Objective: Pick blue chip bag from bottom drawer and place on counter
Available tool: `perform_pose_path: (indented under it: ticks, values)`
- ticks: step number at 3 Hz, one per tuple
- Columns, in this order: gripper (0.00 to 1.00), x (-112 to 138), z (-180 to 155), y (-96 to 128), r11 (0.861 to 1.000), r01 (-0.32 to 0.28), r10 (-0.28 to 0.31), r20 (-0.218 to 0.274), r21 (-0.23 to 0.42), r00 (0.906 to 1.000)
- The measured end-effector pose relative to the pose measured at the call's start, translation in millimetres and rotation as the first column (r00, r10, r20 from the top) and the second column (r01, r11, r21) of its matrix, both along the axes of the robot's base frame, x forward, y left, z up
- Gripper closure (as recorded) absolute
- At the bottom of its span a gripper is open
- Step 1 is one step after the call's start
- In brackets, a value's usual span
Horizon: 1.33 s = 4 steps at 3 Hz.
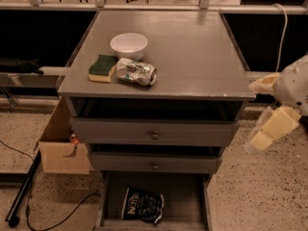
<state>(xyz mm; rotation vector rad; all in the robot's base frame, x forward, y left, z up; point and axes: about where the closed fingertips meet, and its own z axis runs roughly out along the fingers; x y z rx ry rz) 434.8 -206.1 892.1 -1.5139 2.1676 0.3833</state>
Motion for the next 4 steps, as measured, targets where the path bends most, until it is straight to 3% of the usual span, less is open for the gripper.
perform_pose_path:
  ticks: [1, 2, 3, 4]
  values:
    - [0.0, 1.5, -28.6, 9.3, 0.998, -0.05, 0.052, -0.045, 0.046, 0.9976]
    - [0.0, 1.9, -32.1, 9.9, 0.997, -0.056, 0.059, -0.049, 0.049, 0.997]
    - [0.0, 3.8, -38.5, 10.7, 0.995, -0.015, 0.018, -0.03, 0.097, 0.9994]
    - [0.0, 5.3, -69.1, 14.0, 0.98, 0.068, -0.06, -0.048, 0.185, 0.997]
